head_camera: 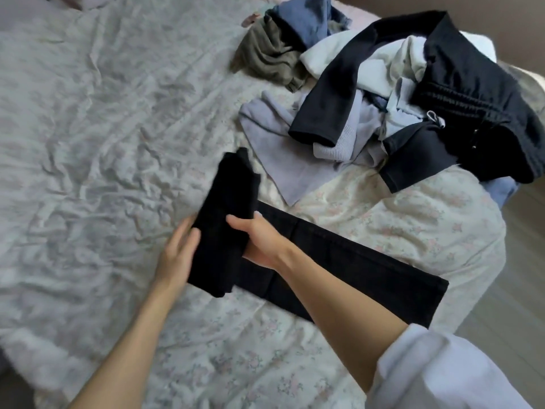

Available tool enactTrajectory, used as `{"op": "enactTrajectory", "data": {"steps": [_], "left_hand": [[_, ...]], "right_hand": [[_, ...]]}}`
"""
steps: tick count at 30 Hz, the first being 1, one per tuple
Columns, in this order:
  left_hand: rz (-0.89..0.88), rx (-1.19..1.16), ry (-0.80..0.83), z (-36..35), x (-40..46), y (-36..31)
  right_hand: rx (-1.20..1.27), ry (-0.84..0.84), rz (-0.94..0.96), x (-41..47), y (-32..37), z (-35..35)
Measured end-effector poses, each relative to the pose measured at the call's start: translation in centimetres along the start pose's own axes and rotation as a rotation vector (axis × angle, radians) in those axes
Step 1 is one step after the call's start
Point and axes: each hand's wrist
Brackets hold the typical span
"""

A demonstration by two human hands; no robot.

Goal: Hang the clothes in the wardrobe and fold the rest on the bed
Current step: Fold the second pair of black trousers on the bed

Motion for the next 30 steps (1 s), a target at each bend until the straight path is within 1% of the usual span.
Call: {"op": "enactTrajectory", "data": {"steps": [3,6,9,11,12,14,15,17,19,20,21,22,23,24,25,26,28,30], "left_hand": [[-0.04,0.367,0.157,-3.8,0.1,1.6],[-0.01,0.668,0.224,-7.4,0.2,2.9],[0.073,0.86,0.291,-10.1,0.2,4.4],[0.144,0.958,0.325,-11.4,0.2,5.5],[0.159,0.999,0.327,-11.7,0.2,5.9],[0.154,1.037,0.313,-12.1,0.3,6.3],[0.147,1.047,0.31,-12.2,0.5,6.3],[0.162,1.073,0.321,-12.3,0.9,6.2],[0.178,1.111,0.337,-12.9,1.0,6.3],[0.173,1.12,0.348,-13.4,0.8,6.3],[0.159,1.126,0.36,-14.1,0.4,6.4],[0.143,1.122,0.37,-14.8,-0.2,6.6],[0.126,1.114,0.37,-15.4,-0.7,6.8],[0.109,1.103,0.362,-15.7,-1.1,7.2],[0.094,1.088,0.347,-15.6,-1.3,7.6],[0.08,1.071,0.323,-15.2,-1.1,7.8],[0.089,1.048,0.266,-13.7,-0.1,8.2],[0.147,1.078,0.233,-11.9,1.5,8.4]], "right_hand": [[0.072,-0.08,0.05,-3.5,-1.0,4.4],[0.014,-0.251,0.027,-6.2,-2.3,7.8],[0.036,-0.474,-0.038,-7.7,-4.4,10.1],[0.021,-0.595,-0.136,-8.1,-5.6,11.2],[-0.027,-0.651,-0.19,-8.2,-5.9,11.4],[-0.204,-0.762,-0.258,-8.4,-6.0,11.7],[-0.318,-0.83,-0.261,-8.6,-6.0,11.8],[-0.583,-0.977,-0.195,-9.2,-5.9,11.6],[-0.949,-1.1,-0.071,-9.7,-5.9,11.3],[-1.19,-1.111,-0.007,-9.6,-5.9,11.2],[-1.442,-1.074,0.054,-9.4,-5.9,11.0],[-1.674,-0.98,0.074,-9.0,-6.1,11.0],[-1.853,-0.829,0.018,-8.6,-6.2,11.3],[-1.968,-0.671,-0.099,-8.4,-6.3,11.6],[-2.024,-0.549,-0.243,-8.4,-6.6,12.4],[-2.032,-0.496,-0.343,-8.8,-7.0,13.4],[-2.008,-0.511,-0.443,-10.4,-8.0,14.7],[-2.064,-0.525,-0.486,-11.7,-8.7,14.6]]}}
Point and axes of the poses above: each hand's wrist, its own x-axis towards the middle knuckle, its own z-axis out of the back of the hand, y = z × x, and after that the axes turned 14 degrees about y, right-handed
